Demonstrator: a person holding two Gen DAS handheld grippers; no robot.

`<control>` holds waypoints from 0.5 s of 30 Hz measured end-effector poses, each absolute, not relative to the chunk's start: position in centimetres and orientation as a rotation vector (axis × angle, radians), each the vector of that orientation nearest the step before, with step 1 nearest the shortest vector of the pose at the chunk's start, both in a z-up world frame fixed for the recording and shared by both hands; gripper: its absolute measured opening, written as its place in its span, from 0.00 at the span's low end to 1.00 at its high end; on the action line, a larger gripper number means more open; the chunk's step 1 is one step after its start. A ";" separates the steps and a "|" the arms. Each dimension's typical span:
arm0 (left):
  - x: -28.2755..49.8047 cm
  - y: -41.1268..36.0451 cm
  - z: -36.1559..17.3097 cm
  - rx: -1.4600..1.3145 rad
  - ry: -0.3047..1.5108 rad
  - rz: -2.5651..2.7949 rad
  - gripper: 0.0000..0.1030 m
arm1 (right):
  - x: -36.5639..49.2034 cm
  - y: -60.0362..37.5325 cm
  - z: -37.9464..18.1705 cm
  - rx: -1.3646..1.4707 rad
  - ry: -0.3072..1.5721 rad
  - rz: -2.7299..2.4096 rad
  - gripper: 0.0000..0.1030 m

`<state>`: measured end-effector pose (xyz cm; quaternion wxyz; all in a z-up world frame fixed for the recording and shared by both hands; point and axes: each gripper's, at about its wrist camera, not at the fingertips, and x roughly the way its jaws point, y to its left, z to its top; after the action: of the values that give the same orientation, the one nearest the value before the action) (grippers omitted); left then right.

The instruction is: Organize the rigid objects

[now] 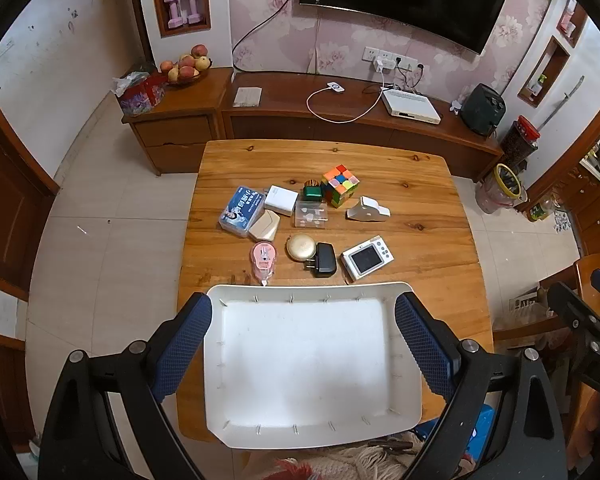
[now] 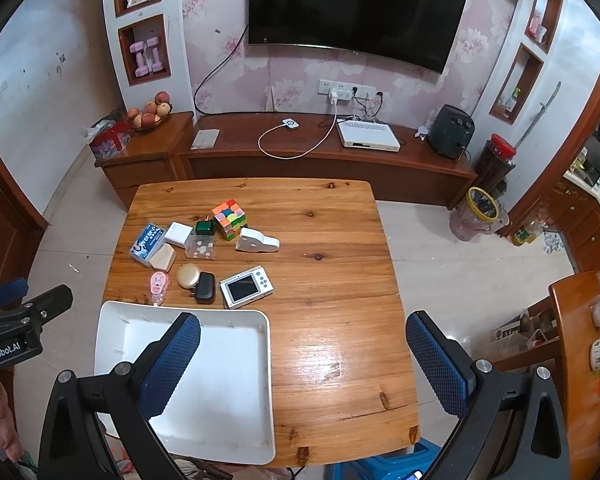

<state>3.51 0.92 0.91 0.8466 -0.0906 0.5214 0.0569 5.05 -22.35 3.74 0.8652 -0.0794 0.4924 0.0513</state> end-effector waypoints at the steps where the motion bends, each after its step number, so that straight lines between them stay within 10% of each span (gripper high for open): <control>1: 3.7 0.9 0.9 -0.190 1.101 0.120 0.91 | 5.2 -22.2 3.7 -0.163 1.033 0.112 1.00; 15: 6.5 2.7 -0.9 -0.210 1.129 0.128 0.91 | 9.0 -20.3 2.6 -0.063 1.098 0.202 1.00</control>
<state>6.54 2.68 -0.95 0.8376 -0.0991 0.5338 0.0607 8.98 -20.27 2.61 0.8478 -0.0297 0.5207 0.0957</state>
